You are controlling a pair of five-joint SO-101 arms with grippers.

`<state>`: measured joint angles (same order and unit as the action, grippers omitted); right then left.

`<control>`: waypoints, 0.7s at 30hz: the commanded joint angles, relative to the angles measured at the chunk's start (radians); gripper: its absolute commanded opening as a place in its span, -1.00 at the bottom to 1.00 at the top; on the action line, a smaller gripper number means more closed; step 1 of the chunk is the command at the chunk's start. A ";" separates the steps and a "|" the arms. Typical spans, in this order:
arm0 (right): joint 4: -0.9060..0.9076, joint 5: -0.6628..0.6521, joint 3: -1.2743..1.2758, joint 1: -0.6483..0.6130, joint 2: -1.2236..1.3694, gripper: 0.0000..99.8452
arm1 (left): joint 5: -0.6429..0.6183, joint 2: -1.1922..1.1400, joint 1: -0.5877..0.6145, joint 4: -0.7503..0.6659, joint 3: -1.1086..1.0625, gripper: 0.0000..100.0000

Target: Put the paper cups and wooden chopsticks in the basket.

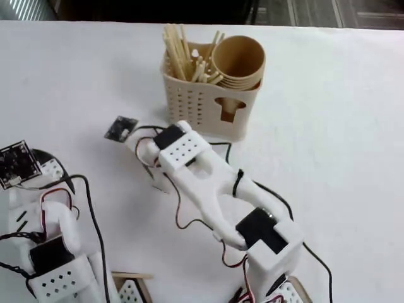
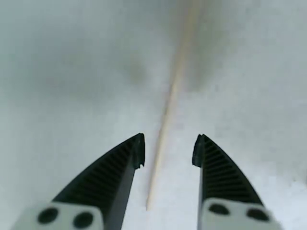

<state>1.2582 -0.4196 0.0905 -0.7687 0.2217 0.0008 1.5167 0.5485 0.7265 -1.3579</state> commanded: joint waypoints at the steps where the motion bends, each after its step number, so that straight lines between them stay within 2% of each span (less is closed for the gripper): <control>1: -0.107 0.028 -0.008 -0.016 0.001 -0.66 | 0.006 0.015 -0.010 -0.011 0.009 -0.95; 5: -0.193 0.032 -0.015 -0.016 0.105 -0.66 | 0.006 0.015 -0.010 -0.011 0.009 -0.95; 12: -0.194 0.083 -0.175 -0.016 0.260 -0.67 | 0.006 0.015 -0.010 -0.011 0.009 -0.95; 18: -0.156 0.077 -0.273 -0.016 0.398 -0.98 | 0.008 0.015 -0.010 -0.011 0.009 -0.95; 21: -0.042 0.035 -0.339 -0.012 0.415 -0.97 | 0.008 0.015 -0.010 -0.011 0.009 -0.95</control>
<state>1.1370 -0.3567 -0.1887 -0.7656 0.6145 0.0008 1.5167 0.5485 0.7265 -1.3579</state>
